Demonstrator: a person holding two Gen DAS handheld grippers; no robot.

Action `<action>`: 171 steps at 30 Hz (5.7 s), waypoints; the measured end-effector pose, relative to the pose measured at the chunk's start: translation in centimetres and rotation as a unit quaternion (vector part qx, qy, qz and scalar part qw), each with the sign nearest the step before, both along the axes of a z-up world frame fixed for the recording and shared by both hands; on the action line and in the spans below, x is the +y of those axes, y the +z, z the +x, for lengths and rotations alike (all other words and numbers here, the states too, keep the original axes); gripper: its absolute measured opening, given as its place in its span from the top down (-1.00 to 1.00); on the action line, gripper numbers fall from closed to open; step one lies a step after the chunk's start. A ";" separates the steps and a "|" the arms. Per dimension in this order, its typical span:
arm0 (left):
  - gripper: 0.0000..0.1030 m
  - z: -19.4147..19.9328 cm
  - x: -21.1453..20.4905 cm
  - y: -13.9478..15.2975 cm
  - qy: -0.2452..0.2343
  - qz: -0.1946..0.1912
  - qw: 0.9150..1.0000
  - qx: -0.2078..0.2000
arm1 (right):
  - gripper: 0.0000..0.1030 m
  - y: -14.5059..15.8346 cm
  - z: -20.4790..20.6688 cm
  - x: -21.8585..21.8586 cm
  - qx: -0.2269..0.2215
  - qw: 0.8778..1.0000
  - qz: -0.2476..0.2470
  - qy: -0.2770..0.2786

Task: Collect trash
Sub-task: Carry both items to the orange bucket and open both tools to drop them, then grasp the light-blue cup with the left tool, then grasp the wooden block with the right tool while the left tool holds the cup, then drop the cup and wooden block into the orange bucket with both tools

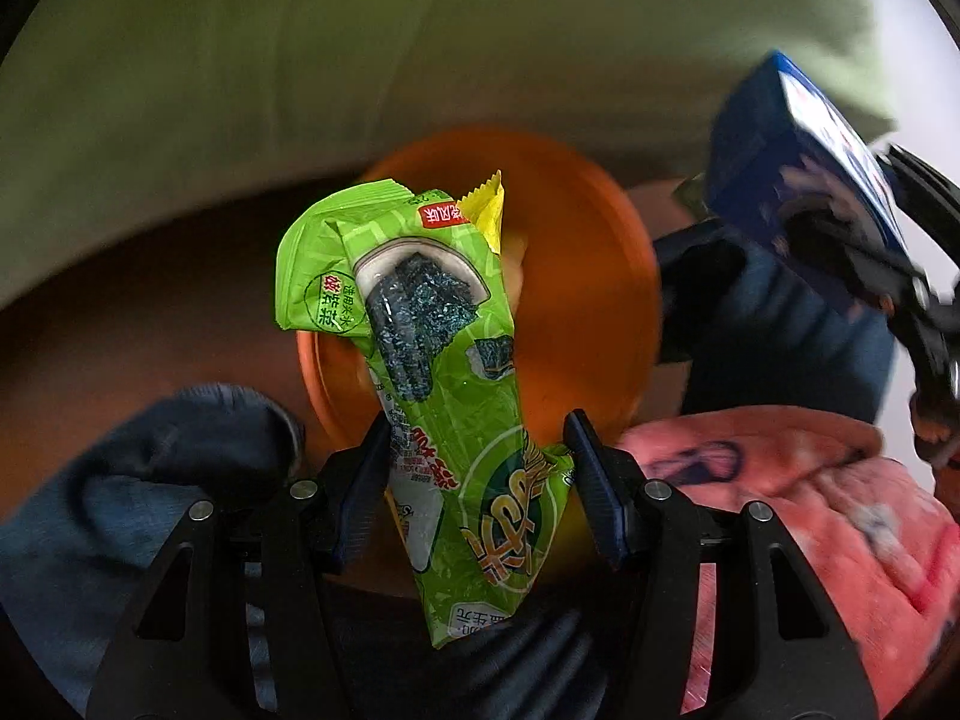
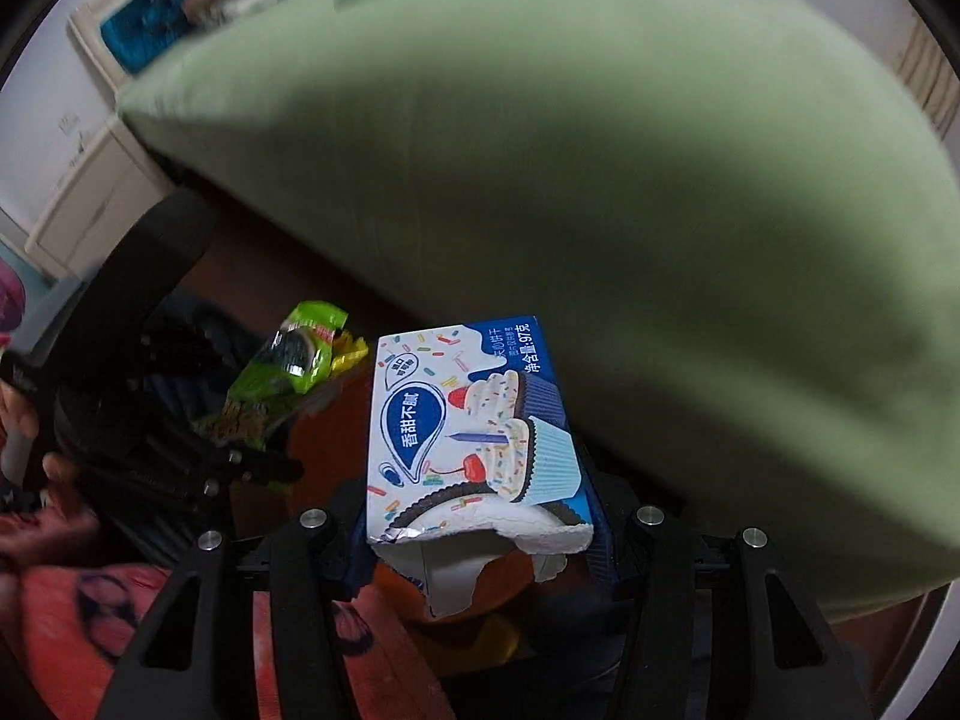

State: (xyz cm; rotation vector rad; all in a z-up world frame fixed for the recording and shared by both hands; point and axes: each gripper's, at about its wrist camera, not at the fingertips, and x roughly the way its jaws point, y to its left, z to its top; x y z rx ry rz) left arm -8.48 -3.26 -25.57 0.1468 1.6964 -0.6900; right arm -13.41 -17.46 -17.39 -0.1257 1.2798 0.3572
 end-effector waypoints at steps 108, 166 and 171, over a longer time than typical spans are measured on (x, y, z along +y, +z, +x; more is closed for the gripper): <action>0.52 7.8 5.6 22.8 0.107 -0.135 0.929 -0.327 | 0.22 17.5 8.3 0.6 -0.240 0.962 0.079 -0.100; -0.34 0.0 -0.4 4.7 0.012 0.047 0.986 -0.159 | -0.53 3.3 1.4 -0.6 -0.067 0.995 -0.016 -0.065; -0.34 1.6 1.8 11.1 0.050 0.007 0.974 -0.220 | -0.75 9.0 2.1 -1.4 -0.151 0.986 -0.003 -0.077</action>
